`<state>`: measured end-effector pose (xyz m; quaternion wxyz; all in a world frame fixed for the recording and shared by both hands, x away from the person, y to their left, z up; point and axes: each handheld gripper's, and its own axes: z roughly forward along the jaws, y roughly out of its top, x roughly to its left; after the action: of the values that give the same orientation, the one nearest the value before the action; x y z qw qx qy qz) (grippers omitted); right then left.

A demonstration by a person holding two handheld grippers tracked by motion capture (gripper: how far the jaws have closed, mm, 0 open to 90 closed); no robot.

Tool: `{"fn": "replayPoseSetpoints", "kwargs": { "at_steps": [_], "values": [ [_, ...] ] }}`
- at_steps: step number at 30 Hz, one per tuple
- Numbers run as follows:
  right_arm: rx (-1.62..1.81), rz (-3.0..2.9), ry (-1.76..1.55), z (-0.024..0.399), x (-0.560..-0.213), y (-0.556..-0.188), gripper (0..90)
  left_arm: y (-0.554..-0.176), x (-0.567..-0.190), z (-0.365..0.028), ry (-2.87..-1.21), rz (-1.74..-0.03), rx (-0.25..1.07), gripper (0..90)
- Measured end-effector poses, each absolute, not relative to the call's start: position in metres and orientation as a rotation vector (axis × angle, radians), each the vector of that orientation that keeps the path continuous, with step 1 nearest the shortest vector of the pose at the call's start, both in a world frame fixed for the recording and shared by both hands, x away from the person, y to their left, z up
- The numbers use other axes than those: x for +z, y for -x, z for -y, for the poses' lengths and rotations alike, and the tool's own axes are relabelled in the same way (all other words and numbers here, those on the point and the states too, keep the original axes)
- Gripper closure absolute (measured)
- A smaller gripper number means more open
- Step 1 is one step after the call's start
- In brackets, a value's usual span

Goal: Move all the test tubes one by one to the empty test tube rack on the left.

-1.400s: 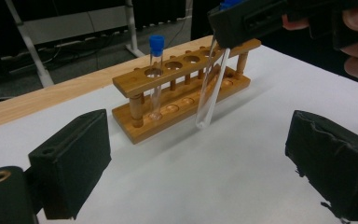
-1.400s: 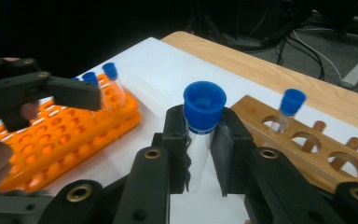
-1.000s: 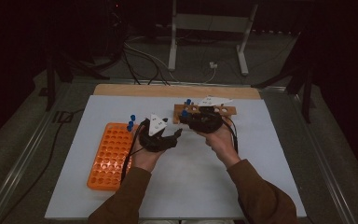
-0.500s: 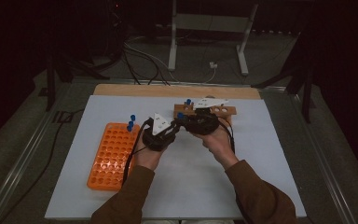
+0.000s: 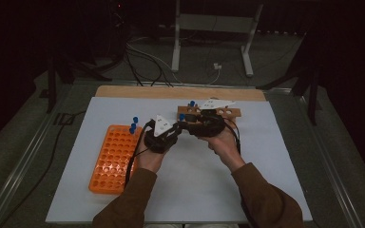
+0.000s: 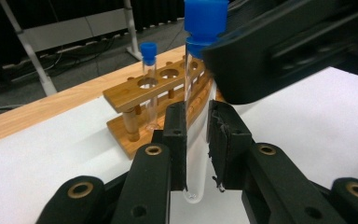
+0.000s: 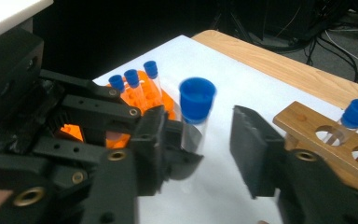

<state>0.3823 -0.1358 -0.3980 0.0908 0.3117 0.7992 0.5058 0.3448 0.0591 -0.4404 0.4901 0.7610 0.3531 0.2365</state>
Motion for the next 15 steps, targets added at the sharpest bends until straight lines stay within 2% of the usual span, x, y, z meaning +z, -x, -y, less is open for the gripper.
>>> {"fn": "replayPoseSetpoints", "kwargs": {
  "at_steps": [7, 14, 15],
  "values": [
    [1.495, -2.353, -0.908, 0.143, -0.397, -0.383, 37.4, -0.346, -0.442, -0.071, -1.822, -0.910, 0.560, 78.5],
    [1.426, -2.332, -0.892, 0.148, -0.403, -0.383, 15.7, -0.342, -0.442, -0.085, -1.797, -0.936, 0.546, 78.4],
    [1.407, -2.325, -0.897, 0.148, -0.404, -0.383, 14.8, -0.341, -0.441, -0.087, -1.793, -0.939, 0.545, 78.4]
  ]
}}
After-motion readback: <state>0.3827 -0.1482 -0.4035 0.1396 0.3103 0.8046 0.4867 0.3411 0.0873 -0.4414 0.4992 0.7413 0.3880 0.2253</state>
